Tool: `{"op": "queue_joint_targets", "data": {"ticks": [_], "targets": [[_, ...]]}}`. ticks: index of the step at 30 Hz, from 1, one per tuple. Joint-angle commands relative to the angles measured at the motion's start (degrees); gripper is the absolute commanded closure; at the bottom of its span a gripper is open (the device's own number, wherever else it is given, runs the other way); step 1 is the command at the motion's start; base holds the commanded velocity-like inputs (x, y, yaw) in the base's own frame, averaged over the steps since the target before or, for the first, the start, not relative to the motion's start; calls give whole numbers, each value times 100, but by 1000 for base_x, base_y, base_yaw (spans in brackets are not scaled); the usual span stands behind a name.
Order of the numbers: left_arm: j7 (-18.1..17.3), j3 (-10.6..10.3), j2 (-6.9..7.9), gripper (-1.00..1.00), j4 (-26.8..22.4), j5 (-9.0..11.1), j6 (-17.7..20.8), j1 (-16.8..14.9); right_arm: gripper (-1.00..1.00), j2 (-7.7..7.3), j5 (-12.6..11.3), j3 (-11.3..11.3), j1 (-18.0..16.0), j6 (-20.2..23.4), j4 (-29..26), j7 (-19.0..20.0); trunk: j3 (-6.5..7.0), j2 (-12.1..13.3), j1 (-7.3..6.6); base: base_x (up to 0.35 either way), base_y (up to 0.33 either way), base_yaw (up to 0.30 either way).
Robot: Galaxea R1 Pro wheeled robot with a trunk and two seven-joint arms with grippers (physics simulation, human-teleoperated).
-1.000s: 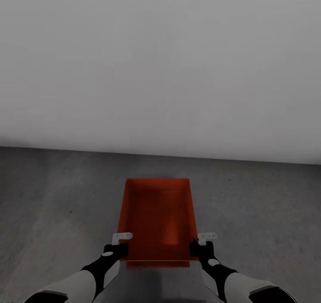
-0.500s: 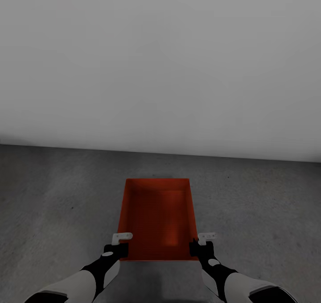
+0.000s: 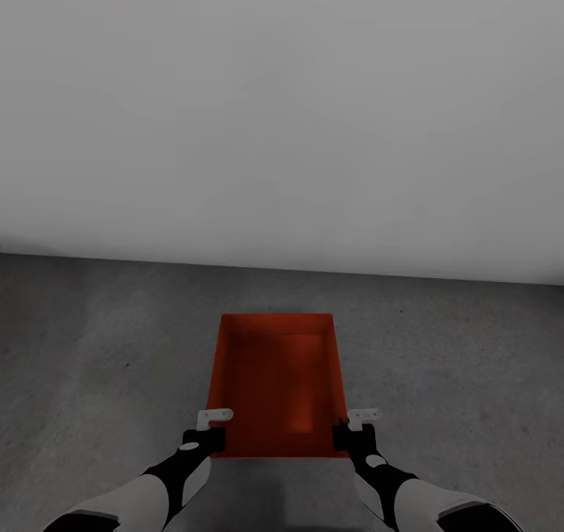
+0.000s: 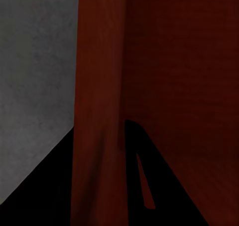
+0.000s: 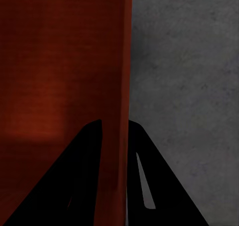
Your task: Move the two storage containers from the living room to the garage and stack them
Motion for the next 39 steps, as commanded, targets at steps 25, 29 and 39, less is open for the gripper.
{"op": "queue_joint_targets", "data": {"ticks": [25, 29, 39], "targets": [[55, 307, -15, 100, 4, 52, -19, -5, 100, 2, -217, -102, -8, -60, 14, -41, -327, -725, 396, 0, 0, 0], [55, 306, -15, 100, 4, 52, -20, -5, 100, 2, -217, -102, -8, -60, 14, -40, -398, -886, 484, 0, 0, 0], [55, 307, -15, 100, -3, 52, -21, -5, 100, 2, -217, -102, -8, -60, 14, -39, -578, -1287, 703, 0, 0, 0]]}}
